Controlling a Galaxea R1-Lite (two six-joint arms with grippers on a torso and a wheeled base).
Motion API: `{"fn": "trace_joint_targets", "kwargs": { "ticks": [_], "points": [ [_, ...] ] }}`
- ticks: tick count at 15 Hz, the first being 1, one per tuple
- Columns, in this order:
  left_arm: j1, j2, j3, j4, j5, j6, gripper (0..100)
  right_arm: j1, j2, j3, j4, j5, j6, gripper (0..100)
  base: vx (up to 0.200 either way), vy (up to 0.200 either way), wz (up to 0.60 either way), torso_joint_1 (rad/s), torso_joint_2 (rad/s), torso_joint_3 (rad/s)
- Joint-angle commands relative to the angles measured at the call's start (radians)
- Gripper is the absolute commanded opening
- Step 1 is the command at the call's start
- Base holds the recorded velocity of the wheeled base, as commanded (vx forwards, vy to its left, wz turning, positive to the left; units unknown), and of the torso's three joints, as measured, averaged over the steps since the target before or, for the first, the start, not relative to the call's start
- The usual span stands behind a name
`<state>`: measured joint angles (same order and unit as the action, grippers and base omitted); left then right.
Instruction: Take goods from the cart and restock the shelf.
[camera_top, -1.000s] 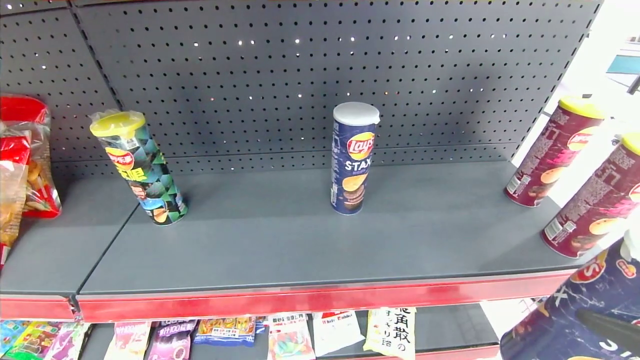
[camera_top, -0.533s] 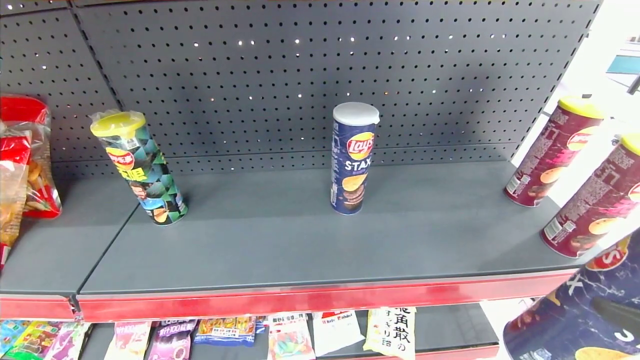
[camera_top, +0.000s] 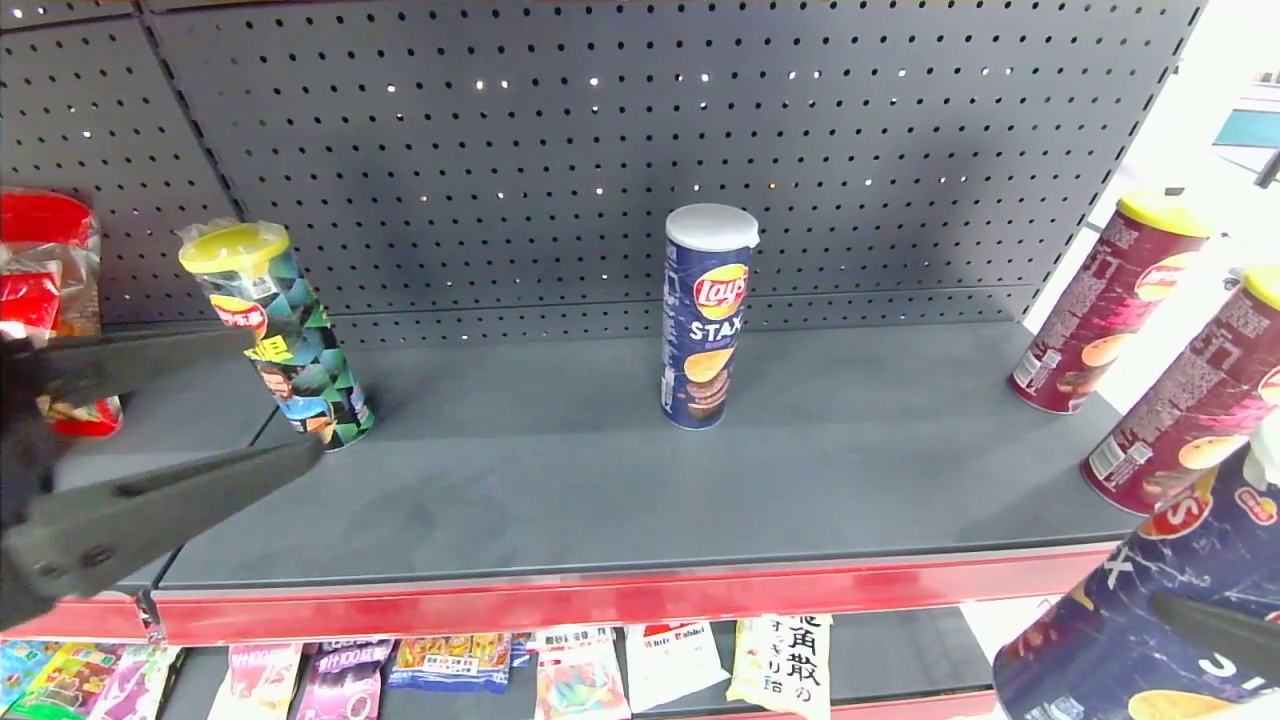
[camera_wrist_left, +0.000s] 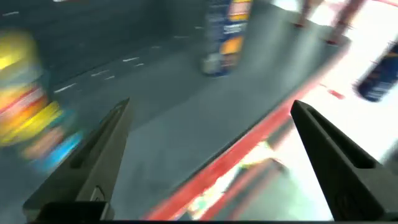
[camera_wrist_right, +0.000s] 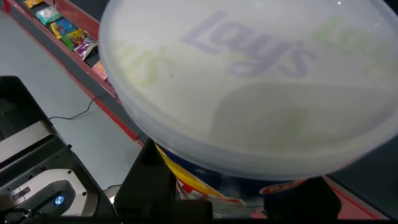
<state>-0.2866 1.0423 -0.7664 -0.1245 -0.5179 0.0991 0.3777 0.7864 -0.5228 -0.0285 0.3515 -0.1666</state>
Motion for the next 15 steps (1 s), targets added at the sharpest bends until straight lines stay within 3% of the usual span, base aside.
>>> {"fn": "trace_joint_targets", "kwargs": {
  "ticks": [1,6,9,15],
  "points": [
    [-0.158,0.418,-0.172,-0.130,-0.087,0.022,100,-0.002,0.001,-0.002,-0.002,-0.012,-0.001,0,0.000,0.000,0.00,0.000,0.00,0.000],
    [-0.236,0.693,-0.337,-0.250,-0.076,0.024,100,-0.002,-0.004,-0.003,-0.001,-0.031,-0.001,0,0.000,0.000,0.00,0.000,0.00,0.000],
    [-0.243,0.778,-0.436,-0.250,-0.030,0.027,100,-0.003,-0.015,-0.008,-0.001,-0.040,-0.001,0,0.000,0.000,0.00,0.000,0.00,0.000],
    [-0.250,0.846,-0.542,-0.250,0.007,0.027,100,-0.003,-0.004,-0.023,-0.001,-0.048,-0.001,0,0.000,0.000,0.00,0.000,0.00,0.000]
  ]
}}
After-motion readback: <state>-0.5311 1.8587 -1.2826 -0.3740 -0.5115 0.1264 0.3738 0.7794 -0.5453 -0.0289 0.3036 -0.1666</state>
